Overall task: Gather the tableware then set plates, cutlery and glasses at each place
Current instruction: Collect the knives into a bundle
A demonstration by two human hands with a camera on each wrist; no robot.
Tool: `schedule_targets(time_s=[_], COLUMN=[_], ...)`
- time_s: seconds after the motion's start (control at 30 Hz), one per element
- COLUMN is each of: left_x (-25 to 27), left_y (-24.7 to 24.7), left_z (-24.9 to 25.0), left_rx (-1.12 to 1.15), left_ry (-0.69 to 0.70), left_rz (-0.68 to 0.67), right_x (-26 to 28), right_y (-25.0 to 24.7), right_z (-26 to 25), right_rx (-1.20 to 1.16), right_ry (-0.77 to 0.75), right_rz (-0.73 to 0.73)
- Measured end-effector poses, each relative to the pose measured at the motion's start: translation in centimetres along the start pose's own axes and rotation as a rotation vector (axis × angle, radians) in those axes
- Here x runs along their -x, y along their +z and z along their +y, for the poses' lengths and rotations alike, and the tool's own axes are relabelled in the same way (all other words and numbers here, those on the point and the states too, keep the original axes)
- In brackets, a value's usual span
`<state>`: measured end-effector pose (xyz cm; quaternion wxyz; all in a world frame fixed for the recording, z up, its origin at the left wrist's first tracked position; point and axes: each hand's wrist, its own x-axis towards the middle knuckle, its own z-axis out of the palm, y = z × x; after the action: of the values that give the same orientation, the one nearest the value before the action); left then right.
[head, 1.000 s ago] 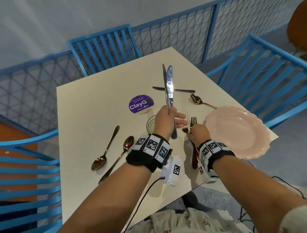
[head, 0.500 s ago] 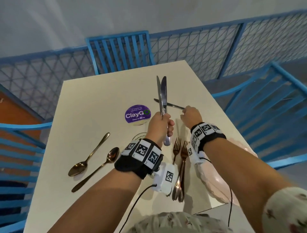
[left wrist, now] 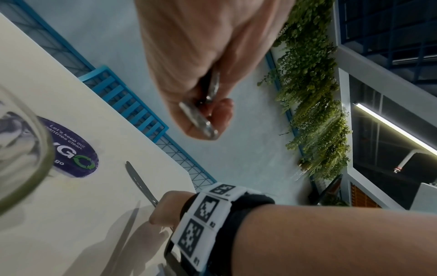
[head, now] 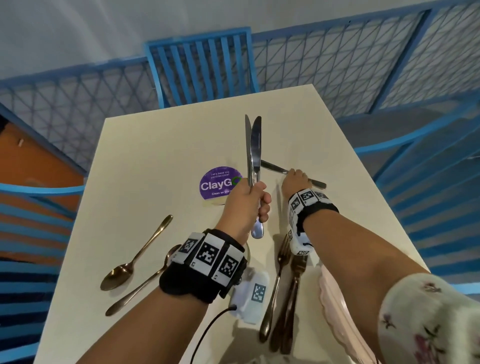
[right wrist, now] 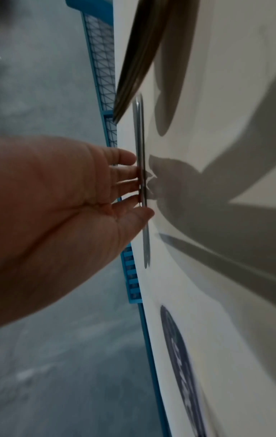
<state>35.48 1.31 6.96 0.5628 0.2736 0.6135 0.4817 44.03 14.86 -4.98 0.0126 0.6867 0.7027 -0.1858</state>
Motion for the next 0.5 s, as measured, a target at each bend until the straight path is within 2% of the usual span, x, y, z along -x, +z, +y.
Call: schedule_targets(time_s=[0.5], left_x=[-0.62], left_y=[-0.79], left_z=[0.24], left_rx=[-0.004], left_ry=[0.007], left_rz=[-0.072], right_x=[-0.32], right_y=[-0.46], right_z=[-0.84], right_rx=[0.094], right_ry=[-0.038], right_rz=[-0.091])
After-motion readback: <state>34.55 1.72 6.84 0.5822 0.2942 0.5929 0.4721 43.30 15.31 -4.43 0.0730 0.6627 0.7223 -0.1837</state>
